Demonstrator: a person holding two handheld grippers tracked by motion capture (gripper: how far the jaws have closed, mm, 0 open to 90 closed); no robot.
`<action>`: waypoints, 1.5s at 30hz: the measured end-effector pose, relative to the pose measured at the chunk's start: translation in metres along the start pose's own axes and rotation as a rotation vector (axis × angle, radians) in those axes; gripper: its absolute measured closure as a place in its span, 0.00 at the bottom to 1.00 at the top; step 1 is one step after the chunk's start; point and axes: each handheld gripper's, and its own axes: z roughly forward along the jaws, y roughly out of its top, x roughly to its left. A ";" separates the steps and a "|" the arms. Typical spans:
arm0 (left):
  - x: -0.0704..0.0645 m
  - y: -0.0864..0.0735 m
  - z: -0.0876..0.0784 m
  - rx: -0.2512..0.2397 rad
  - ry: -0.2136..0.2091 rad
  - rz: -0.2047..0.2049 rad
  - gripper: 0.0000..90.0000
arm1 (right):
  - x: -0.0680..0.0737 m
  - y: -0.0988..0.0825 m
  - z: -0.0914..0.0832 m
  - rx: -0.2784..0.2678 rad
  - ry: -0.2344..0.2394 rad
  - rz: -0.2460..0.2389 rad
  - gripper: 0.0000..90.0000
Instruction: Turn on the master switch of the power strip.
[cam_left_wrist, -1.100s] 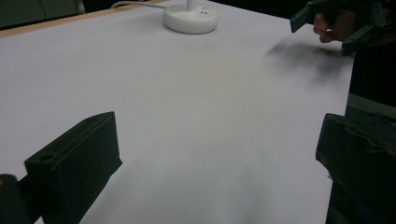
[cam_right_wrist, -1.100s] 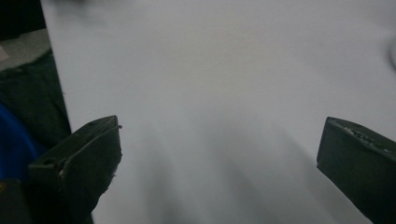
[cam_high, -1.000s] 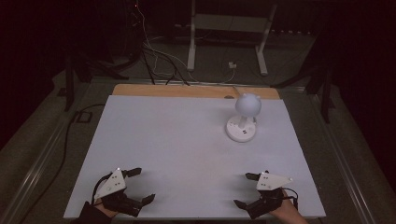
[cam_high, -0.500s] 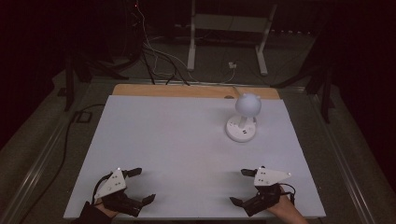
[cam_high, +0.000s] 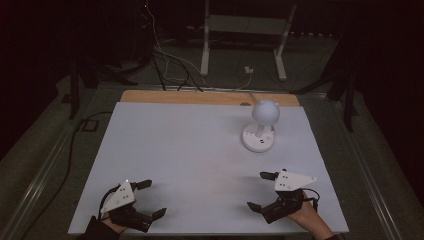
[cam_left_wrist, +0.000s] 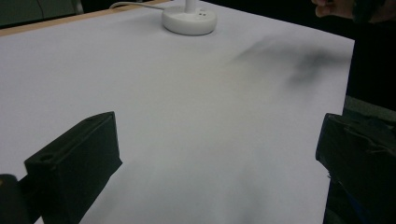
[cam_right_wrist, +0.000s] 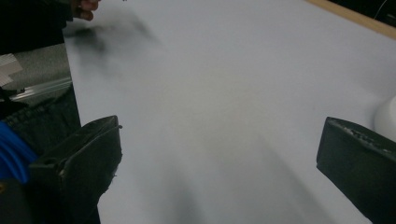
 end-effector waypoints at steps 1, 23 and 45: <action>0.000 0.000 0.000 0.000 -0.001 0.000 0.00 | -0.001 0.002 -0.001 -0.003 -0.004 -0.002 0.00; 0.000 0.000 0.000 -0.001 0.000 -0.001 0.00 | -0.030 0.028 -0.012 -0.040 -0.078 -0.004 0.00; 0.001 0.000 -0.001 -0.003 0.001 -0.005 0.00 | -0.066 0.037 -0.021 -0.031 -0.178 0.030 0.00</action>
